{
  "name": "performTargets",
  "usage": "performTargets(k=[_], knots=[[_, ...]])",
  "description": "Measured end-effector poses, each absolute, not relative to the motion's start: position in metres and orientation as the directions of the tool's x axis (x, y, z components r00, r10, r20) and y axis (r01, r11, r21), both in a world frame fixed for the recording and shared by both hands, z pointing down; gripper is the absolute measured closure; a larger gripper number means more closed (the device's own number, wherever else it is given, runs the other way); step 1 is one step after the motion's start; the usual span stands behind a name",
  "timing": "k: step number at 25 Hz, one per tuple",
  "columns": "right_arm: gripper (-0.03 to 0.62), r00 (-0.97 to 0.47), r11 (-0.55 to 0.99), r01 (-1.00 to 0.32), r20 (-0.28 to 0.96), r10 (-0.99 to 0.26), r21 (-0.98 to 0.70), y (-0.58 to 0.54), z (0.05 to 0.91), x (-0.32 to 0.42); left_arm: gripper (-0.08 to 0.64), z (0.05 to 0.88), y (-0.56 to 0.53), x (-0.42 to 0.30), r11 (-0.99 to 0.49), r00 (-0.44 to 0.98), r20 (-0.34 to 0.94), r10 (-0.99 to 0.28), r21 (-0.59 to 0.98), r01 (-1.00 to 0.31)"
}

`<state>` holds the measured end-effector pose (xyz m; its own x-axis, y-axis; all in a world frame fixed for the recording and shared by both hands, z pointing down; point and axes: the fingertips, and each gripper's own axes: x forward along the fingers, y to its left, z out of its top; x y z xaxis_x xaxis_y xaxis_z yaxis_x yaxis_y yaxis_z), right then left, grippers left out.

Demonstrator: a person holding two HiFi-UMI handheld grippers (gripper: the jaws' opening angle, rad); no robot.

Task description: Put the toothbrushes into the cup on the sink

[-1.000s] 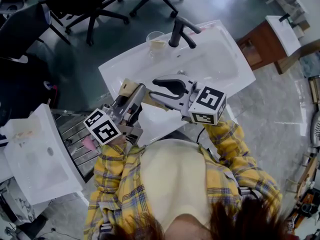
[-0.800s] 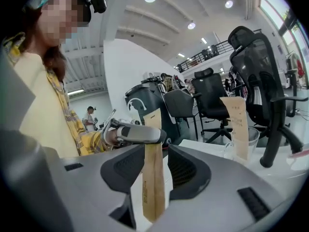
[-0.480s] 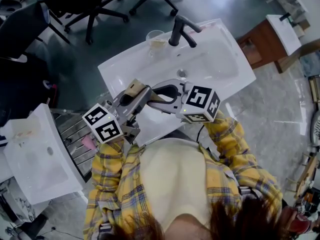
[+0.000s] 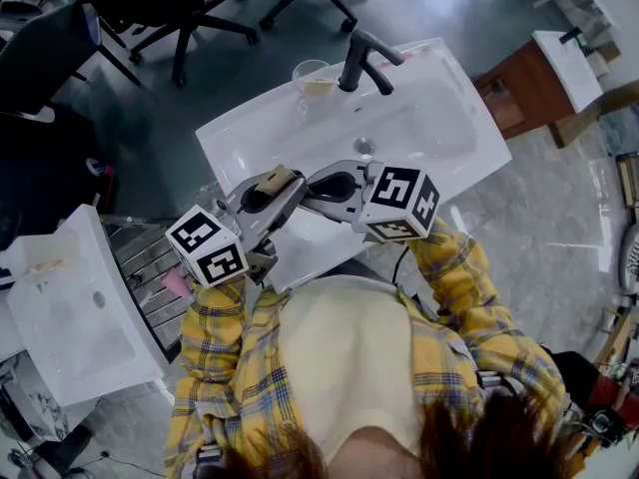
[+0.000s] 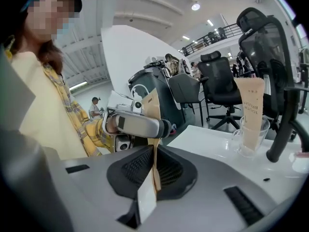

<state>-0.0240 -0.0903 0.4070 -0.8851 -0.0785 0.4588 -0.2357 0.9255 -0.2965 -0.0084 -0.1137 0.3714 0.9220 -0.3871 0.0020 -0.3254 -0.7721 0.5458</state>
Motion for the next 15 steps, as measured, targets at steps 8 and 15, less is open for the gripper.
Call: performTargets(k=[8, 15], knots=[[0.576, -0.903, 0.913, -0.241, 0.421, -0.086, -0.329, -0.092, 0.401, -0.021, 0.490, 0.361, -0.115, -0.011, -0.775, 0.899, -0.057, -0.435, 0.533, -0.341], [0.577, -0.899, 0.898, -0.304, 0.407, -0.160, -0.319, -0.106, 0.394, -0.003, 0.453, 0.353, -0.121, -0.024, -0.758, 0.864, -0.103, -0.492, 0.539, -0.367]])
